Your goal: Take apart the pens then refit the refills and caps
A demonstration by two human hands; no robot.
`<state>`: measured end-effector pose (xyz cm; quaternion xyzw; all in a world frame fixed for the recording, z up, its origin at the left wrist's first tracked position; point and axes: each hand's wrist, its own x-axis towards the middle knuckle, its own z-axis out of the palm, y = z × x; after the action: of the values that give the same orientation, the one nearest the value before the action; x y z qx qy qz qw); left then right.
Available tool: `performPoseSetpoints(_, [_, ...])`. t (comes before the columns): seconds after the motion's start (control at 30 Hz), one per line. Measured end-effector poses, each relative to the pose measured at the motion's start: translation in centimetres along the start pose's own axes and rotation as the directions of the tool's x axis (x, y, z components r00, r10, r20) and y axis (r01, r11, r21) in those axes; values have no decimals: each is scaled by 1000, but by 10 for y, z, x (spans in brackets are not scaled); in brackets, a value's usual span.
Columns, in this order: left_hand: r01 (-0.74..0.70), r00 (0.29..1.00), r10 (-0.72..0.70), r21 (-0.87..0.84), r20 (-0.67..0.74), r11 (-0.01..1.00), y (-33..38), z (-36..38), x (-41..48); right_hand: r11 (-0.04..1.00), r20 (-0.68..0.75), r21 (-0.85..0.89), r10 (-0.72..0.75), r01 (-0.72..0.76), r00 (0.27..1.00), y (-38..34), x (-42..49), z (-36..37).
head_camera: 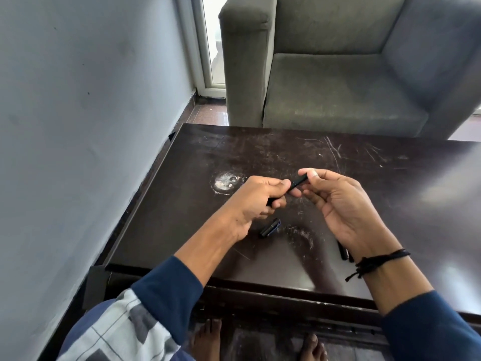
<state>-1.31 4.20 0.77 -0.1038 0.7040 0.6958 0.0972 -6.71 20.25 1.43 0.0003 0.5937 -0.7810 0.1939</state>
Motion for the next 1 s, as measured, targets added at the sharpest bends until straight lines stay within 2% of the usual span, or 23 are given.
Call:
performPoseSetpoints(0.1, [-44, 996, 55, 138, -76, 989, 3, 0, 0, 998, -40, -35, 42, -43, 998, -2, 2, 0])
performPoseSetpoints(0.23, [-69, 991, 93, 233, -93, 970, 4, 0, 0, 993, -139, -109, 24, -39, 990, 0, 3, -2])
performPoseSetpoints(0.4, [-76, 986, 119, 327, -114, 942, 0, 0, 0, 995, -98, -59, 79, -85, 992, 0, 1, -4])
performPoseSetpoints(0.63, [-132, 982, 172, 369, -79, 920, -4, -1, 3, 994, -141, -53, 84, -92, 986, 0, 1, -5])
performPoseSetpoints(0.77, [-130, 982, 170, 358, -81, 925, -6, 0, 5, 997, -97, -19, 75, -77, 993, -1, 2, -6])
performPoseSetpoints(0.93, [-149, 979, 185, 323, -83, 935, -6, -1, 5, 989, -140, -134, 49, -68, 989, 0, 0, -2])
performPoseSetpoints(1.0, [-147, 980, 181, 323, -77, 935, -7, -2, 5, 990, -150, -129, 38, -58, 988, 1, 1, -1])
